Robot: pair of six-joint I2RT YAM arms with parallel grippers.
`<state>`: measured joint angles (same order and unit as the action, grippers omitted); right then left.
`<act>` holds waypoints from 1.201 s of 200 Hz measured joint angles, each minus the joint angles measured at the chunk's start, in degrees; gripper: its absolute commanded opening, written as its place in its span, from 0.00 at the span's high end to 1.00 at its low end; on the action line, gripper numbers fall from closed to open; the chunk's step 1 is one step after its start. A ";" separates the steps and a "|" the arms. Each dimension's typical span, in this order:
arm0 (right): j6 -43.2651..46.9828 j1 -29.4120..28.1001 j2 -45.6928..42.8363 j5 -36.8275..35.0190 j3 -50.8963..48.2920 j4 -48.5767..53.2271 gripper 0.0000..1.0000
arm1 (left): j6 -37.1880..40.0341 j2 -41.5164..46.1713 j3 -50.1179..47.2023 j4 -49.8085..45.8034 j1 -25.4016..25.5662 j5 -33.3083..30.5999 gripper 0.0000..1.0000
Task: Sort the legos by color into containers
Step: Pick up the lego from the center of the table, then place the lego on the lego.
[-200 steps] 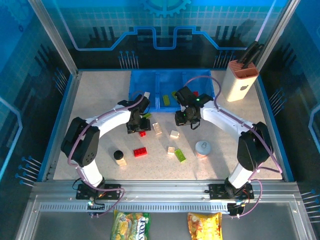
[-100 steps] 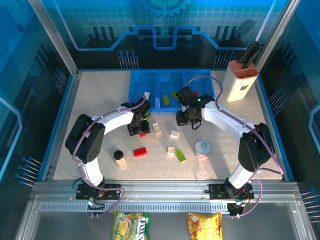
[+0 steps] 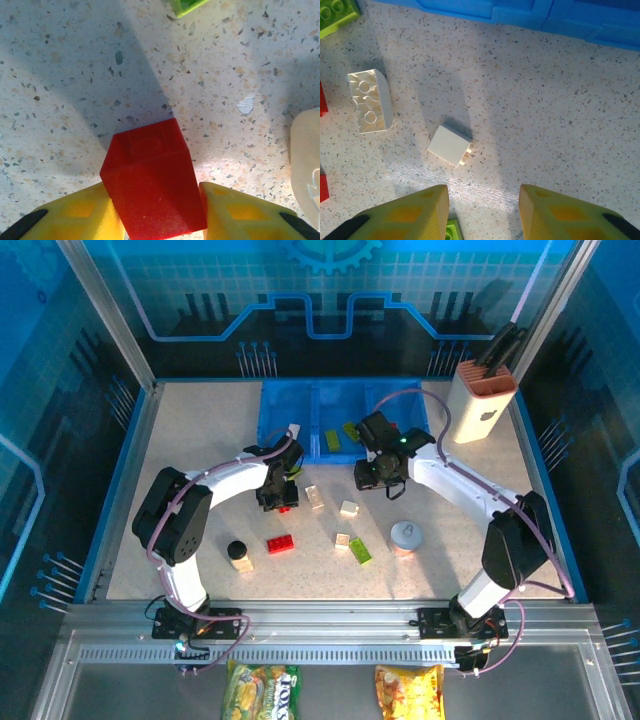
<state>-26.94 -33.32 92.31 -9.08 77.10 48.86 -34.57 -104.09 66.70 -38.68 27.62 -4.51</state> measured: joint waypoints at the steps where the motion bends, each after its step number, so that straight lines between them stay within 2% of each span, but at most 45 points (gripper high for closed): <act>1: 0.00 0.00 -0.04 0.00 0.00 0.02 0.58 | 0.00 0.00 0.00 0.02 0.00 -0.02 0.62; 75: 0.20 1.42 -2.91 -1.05 -0.74 1.20 0.58 | 0.13 0.11 4.20 -1.55 2.51 0.02 0.65; 109: 1.05 6.23 -6.03 -1.03 -3.98 1.25 0.58 | 0.13 0.22 9.92 -2.21 4.72 0.04 0.65; 148: 3.06 14.25 -10.08 -0.46 -8.44 1.31 0.58 | 0.13 0.20 17.90 -2.34 7.52 0.70 0.66; 186: 5.25 22.23 -14.34 0.81 -11.58 1.36 0.58 | 0.17 -0.87 24.33 1.79 10.21 2.60 0.67; 240: 6.91 26.01 -18.10 2.21 -12.57 2.21 0.58 | 0.94 -8.15 32.87 10.78 13.33 2.51 0.67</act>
<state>-20.03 -7.31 74.22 -6.87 64.53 51.07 -33.63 -112.25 99.57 -27.90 40.95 -2.00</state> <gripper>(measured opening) 0.418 0.330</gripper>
